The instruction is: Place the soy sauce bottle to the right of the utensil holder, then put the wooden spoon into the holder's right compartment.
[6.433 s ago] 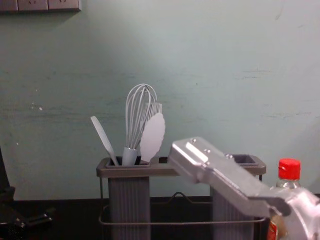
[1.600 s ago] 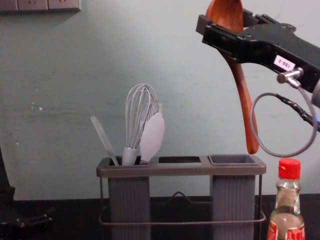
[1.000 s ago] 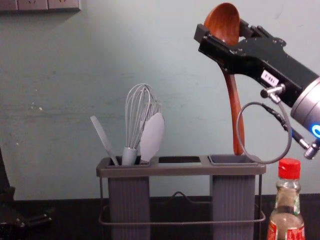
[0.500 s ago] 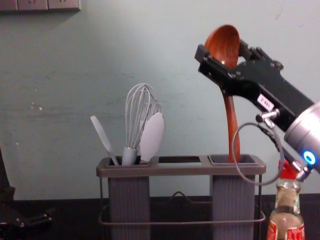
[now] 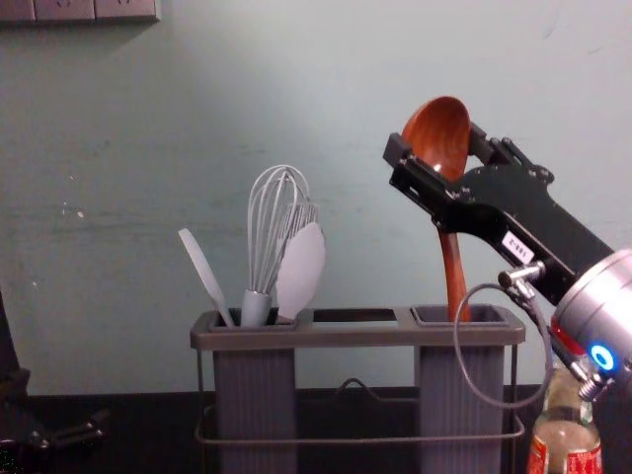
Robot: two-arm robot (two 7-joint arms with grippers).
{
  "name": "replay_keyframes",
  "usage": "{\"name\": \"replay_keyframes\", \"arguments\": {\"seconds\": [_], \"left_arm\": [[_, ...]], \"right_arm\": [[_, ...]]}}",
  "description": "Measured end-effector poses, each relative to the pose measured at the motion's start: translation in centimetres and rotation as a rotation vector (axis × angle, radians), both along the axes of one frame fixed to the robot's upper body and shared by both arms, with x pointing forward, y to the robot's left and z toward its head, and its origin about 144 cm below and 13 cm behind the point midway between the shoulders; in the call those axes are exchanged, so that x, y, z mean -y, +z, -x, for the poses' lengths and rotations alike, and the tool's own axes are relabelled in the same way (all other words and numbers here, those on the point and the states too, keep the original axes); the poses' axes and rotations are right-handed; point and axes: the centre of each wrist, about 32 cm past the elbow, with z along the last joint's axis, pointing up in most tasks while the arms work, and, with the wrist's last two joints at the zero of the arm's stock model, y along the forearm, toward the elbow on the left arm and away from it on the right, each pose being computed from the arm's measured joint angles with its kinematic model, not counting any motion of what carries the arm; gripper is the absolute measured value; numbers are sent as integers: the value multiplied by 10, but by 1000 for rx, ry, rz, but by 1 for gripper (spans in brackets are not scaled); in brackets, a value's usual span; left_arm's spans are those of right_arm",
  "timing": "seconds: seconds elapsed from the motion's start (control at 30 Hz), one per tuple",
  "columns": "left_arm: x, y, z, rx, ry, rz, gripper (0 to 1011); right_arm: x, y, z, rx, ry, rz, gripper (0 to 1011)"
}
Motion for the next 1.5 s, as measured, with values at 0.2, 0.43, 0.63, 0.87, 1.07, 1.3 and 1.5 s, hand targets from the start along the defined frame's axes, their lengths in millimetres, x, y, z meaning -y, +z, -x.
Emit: {"name": "replay_keyframes", "arguments": {"seconds": [0.2,0.43,0.63,0.87,1.07,1.3,1.5], "left_arm": [[0,0,0,0,0,0,1011],[0,0,0,0,0,0,1011],[0,0,0,0,0,0,1011],[0,0,0,0,0,0,1011],[0,0,0,0,0,0,1011],[0,0,0,0,0,0,1011],[0,0,0,0,0,0,1011]], "right_arm": [[1,-9,3,-15,-3,4,837],[2,-18,6,-33,-8,2,837],[2,-23,10,-42,-10,1,837],[2,-29,14,-55,-10,5,837],[2,-31,17,-59,-9,6,837],[2,-32,17,-59,-11,6,837],[3,-32,18,-58,-12,4,863]]}}
